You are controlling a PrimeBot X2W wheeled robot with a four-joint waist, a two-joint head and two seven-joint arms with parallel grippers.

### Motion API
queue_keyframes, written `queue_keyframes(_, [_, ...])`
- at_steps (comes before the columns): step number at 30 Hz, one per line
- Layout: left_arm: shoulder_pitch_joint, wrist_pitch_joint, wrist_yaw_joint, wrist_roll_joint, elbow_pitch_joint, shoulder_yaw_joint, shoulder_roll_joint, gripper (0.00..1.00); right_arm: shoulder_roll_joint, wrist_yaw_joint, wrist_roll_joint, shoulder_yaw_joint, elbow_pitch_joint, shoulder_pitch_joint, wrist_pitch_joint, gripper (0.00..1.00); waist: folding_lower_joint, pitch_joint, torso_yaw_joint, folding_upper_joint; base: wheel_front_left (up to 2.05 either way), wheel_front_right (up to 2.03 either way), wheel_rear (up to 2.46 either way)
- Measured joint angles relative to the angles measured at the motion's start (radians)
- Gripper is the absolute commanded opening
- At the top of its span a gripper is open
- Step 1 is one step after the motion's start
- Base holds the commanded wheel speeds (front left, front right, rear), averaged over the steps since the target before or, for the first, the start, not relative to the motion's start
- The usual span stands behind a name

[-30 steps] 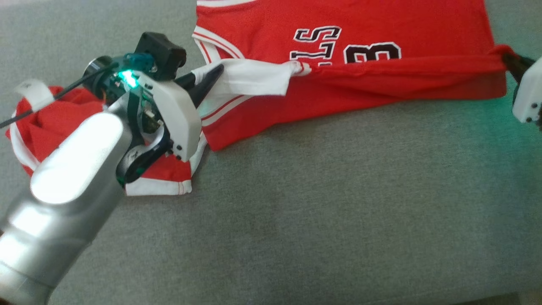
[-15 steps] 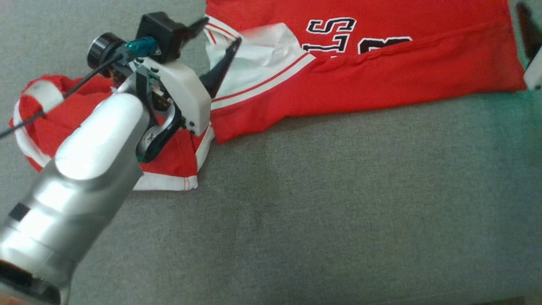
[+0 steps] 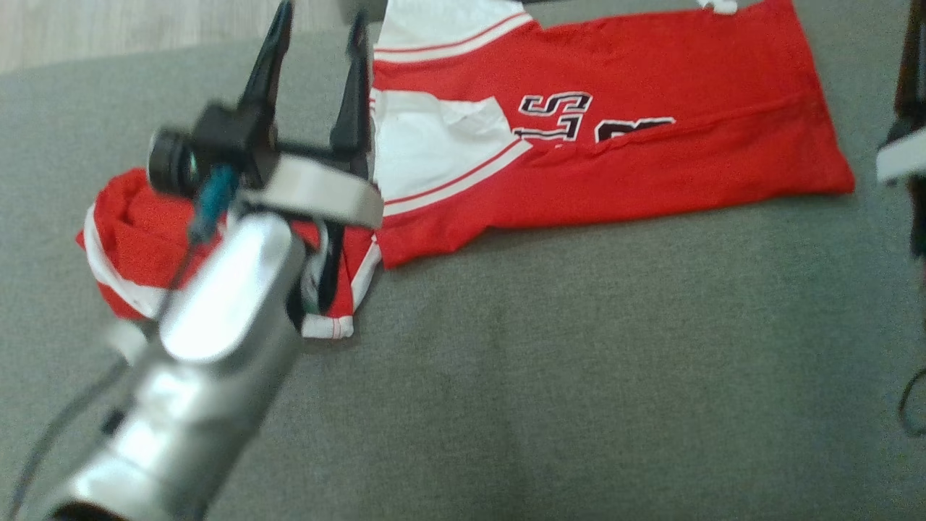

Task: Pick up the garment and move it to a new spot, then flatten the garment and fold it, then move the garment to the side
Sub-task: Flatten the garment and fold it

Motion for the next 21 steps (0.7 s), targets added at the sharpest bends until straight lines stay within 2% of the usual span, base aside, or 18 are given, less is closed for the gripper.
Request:
queue_keyframes(4, [0.144,-0.007,0.063,0.059,-0.088,0.068,-0.035,1.0,0.081,0.0,-0.089,-0.132,-0.182,0.198,-0.005,1.0,-0.0001,-0.043,-0.001,0.0,0.0,0.0,0.0])
queue_keyframes(6, [0.214,-0.01,0.074,0.113,-0.136,0.085,-0.057,1.0,0.128,0.0,-0.149,-0.171,-0.262,0.305,-0.005,1.0,-0.0002,-0.06,-0.001,0.0,0.0,0.0,0.0])
queue_keyframes(9, [0.322,-0.01,0.073,0.174,-0.156,0.094,-0.077,1.0,0.198,0.0,-0.217,-0.22,-0.358,0.441,-0.005,1.0,-0.0001,-0.081,-0.002,0.0,0.0,0.0,0.0])
queue_keyframes(14, [0.481,-0.01,0.058,0.226,-0.139,0.114,-0.107,1.0,0.279,0.0,-0.274,-0.279,-0.426,0.581,-0.005,1.0,0.0,-0.095,-0.015,0.0,0.0,0.0,0.0])
queue_keyframes(21, [0.493,-0.01,0.003,0.263,-0.091,0.155,-0.139,1.0,0.303,0.0,-0.3,-0.277,-0.471,0.6,-0.005,1.0,0.0002,-0.074,-0.022,0.0,0.0,0.0,0.0])
